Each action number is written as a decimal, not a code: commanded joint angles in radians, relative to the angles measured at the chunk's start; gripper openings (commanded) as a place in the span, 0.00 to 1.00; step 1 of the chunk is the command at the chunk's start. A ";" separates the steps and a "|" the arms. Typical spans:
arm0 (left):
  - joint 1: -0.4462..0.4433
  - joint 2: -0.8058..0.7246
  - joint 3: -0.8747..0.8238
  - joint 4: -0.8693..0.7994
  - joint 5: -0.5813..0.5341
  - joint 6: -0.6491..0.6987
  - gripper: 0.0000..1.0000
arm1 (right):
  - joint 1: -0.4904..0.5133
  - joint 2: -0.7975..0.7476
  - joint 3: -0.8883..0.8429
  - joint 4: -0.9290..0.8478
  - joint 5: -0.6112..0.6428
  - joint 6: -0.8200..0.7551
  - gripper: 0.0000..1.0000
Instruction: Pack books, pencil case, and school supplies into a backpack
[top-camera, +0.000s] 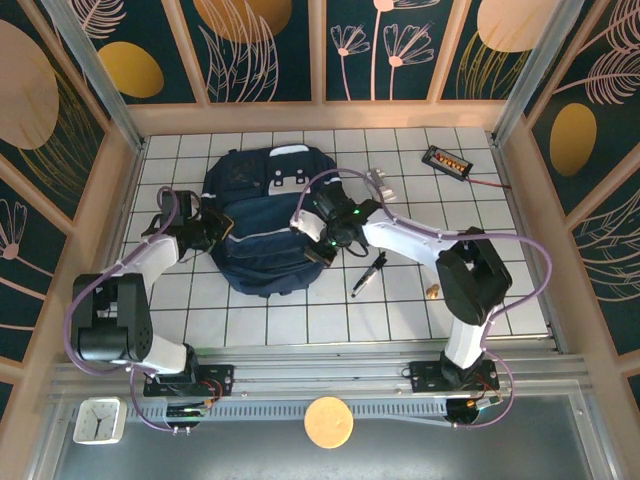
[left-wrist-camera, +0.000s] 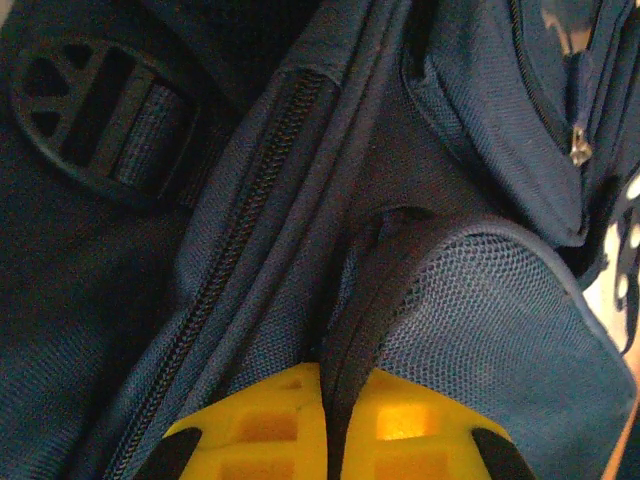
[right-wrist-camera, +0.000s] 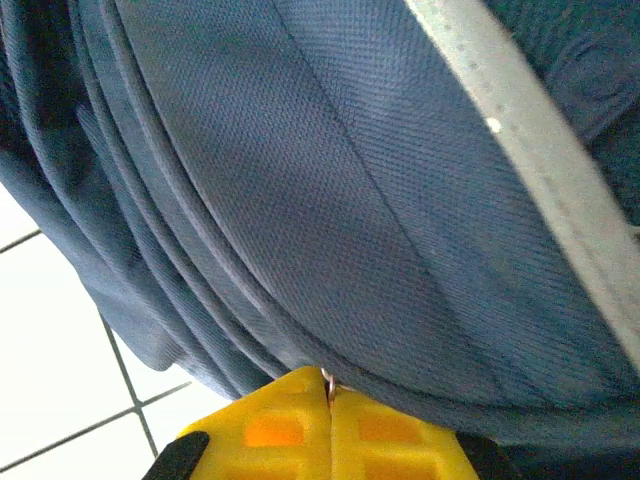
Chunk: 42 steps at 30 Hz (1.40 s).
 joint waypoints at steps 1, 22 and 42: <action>-0.004 -0.049 -0.036 0.123 0.022 -0.148 0.00 | 0.073 0.039 0.039 0.025 -0.071 0.233 0.00; -0.004 -0.217 -0.182 0.116 0.022 -0.197 0.00 | -0.011 0.114 0.149 0.082 -0.188 0.740 0.00; 0.015 -0.040 0.011 -0.024 0.099 0.062 0.00 | 0.035 0.054 0.072 0.172 -0.363 0.853 0.48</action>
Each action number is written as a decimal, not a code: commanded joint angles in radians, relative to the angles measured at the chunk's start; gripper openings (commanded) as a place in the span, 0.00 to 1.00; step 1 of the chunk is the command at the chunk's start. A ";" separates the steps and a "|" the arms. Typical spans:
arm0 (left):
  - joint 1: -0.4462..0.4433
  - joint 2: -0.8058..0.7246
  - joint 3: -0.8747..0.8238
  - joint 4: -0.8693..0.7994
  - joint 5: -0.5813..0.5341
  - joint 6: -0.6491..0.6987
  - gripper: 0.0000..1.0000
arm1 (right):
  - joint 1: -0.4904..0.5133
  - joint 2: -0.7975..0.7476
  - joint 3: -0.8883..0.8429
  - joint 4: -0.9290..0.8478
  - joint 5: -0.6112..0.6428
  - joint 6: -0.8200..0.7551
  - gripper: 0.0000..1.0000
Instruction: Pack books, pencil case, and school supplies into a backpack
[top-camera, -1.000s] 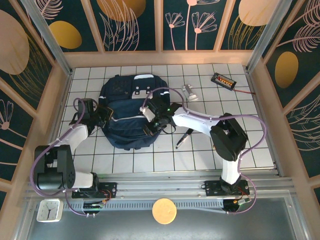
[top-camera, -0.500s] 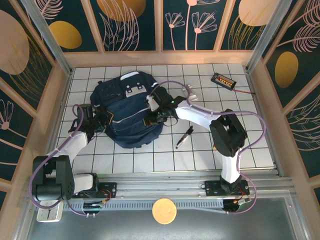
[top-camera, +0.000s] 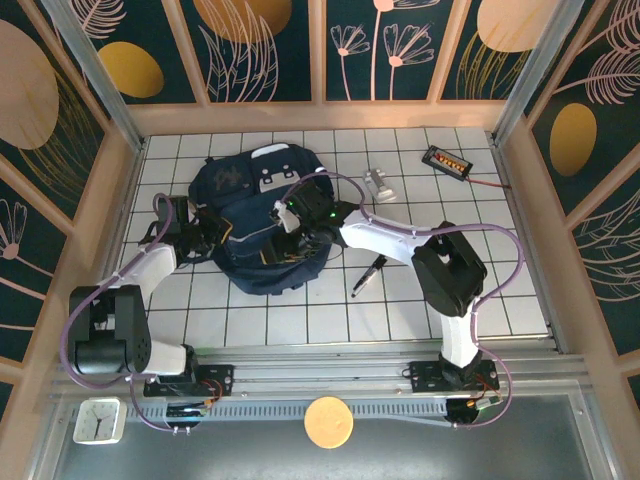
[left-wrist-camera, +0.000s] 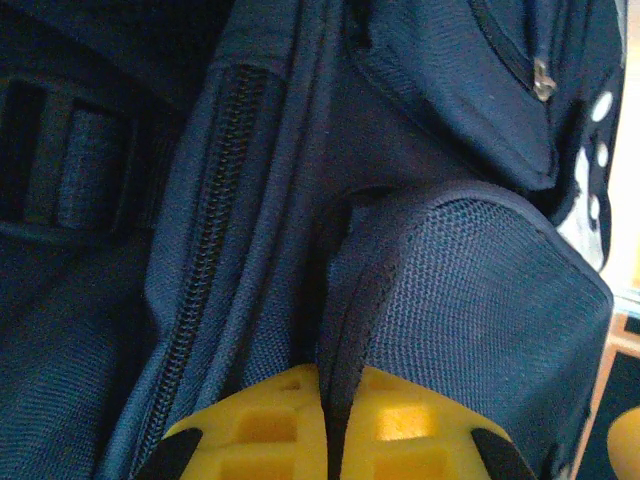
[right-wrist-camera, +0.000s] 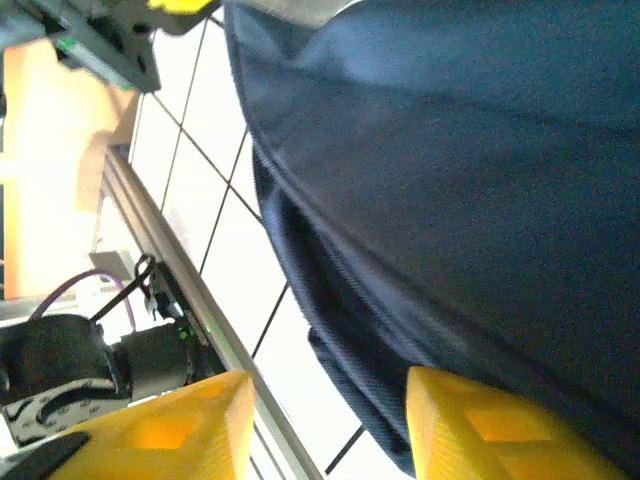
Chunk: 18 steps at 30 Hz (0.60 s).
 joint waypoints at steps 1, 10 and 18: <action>0.007 0.018 0.053 -0.032 0.071 0.082 0.00 | -0.043 -0.089 -0.064 -0.007 -0.041 0.039 0.48; 0.010 0.084 0.105 -0.089 0.116 0.169 0.00 | -0.257 -0.219 -0.181 -0.033 0.037 0.086 0.49; 0.010 0.094 0.108 -0.092 0.131 0.179 0.00 | -0.302 -0.032 0.012 -0.080 0.061 0.054 0.49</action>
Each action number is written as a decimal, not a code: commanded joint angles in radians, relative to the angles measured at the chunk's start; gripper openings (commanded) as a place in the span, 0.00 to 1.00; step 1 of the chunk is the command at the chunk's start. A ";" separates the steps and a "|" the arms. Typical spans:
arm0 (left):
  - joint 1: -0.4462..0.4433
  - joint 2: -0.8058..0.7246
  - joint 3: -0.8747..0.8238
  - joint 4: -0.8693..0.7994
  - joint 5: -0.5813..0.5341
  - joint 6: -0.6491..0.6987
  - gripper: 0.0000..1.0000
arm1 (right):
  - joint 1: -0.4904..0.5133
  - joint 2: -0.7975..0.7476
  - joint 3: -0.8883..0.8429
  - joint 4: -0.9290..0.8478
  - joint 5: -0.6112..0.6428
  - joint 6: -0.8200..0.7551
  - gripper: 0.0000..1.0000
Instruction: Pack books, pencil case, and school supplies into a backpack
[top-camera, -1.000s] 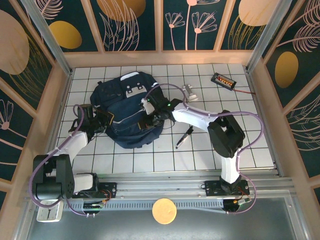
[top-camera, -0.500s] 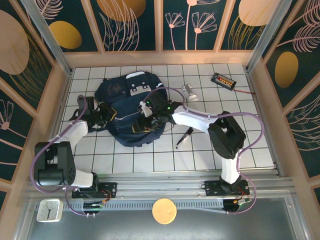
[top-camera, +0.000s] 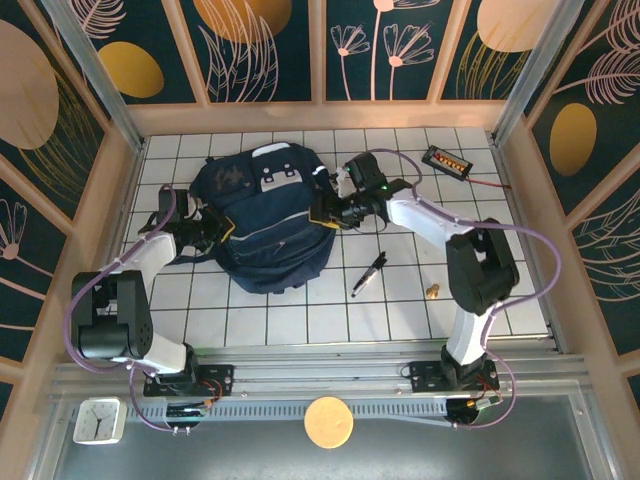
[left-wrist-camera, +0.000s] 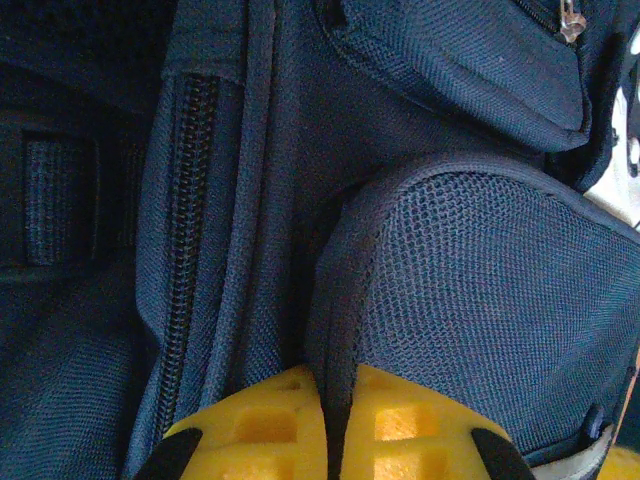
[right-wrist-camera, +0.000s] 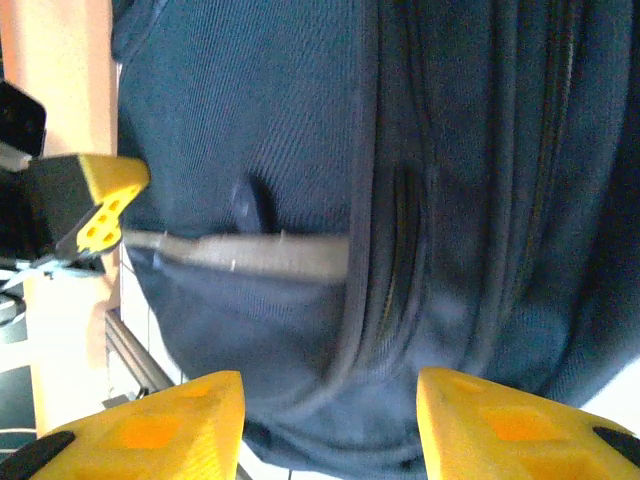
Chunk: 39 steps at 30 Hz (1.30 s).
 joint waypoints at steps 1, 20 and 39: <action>-0.004 0.015 0.024 0.004 0.067 0.029 0.00 | 0.001 0.067 0.075 -0.039 0.019 -0.006 0.49; -0.007 -0.031 0.154 -0.186 0.022 0.252 0.58 | 0.065 0.019 0.030 0.133 0.062 0.216 0.00; -0.310 -0.165 0.154 -0.467 -0.149 0.556 0.61 | 0.092 0.042 0.198 0.059 0.036 0.275 0.00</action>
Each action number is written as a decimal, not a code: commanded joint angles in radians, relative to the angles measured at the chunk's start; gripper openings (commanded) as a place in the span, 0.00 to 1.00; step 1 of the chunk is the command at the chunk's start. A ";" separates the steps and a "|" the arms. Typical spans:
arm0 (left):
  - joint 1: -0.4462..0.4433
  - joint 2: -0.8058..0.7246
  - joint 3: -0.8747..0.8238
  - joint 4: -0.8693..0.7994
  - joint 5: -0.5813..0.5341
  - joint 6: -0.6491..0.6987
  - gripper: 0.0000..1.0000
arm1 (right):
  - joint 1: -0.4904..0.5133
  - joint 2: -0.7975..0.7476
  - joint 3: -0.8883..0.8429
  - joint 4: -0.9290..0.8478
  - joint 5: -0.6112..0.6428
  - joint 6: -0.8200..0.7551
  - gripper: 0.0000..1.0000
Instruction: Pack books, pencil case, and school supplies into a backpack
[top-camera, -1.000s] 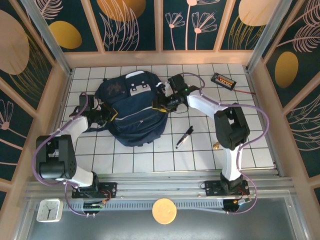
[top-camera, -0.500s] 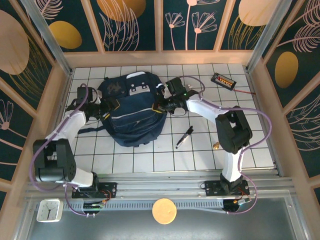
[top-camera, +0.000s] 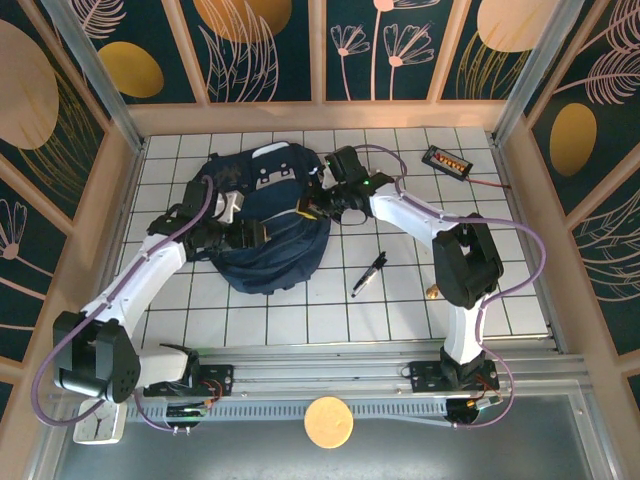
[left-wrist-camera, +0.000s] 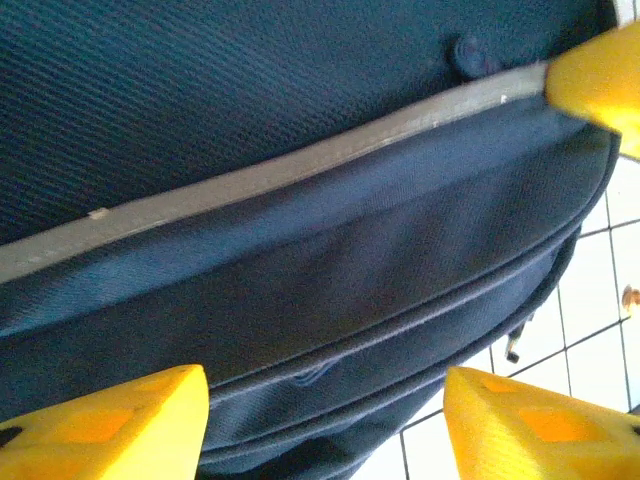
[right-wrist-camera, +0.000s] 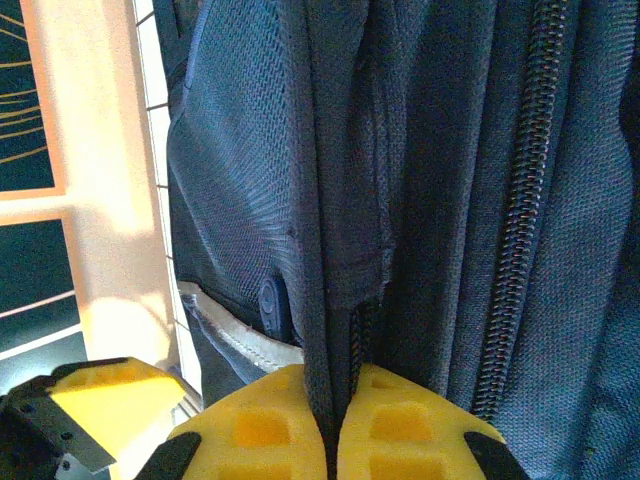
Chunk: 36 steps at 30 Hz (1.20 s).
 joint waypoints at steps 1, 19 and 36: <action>-0.018 0.041 0.000 -0.050 -0.002 0.055 0.58 | 0.014 -0.020 0.071 0.038 -0.039 0.015 0.00; -0.054 0.065 0.093 -0.056 0.038 -0.003 0.62 | 0.014 -0.010 0.080 0.056 -0.043 0.045 0.00; -0.055 0.048 -0.033 0.011 0.015 -0.034 0.64 | 0.022 0.004 0.106 0.041 -0.028 0.065 0.17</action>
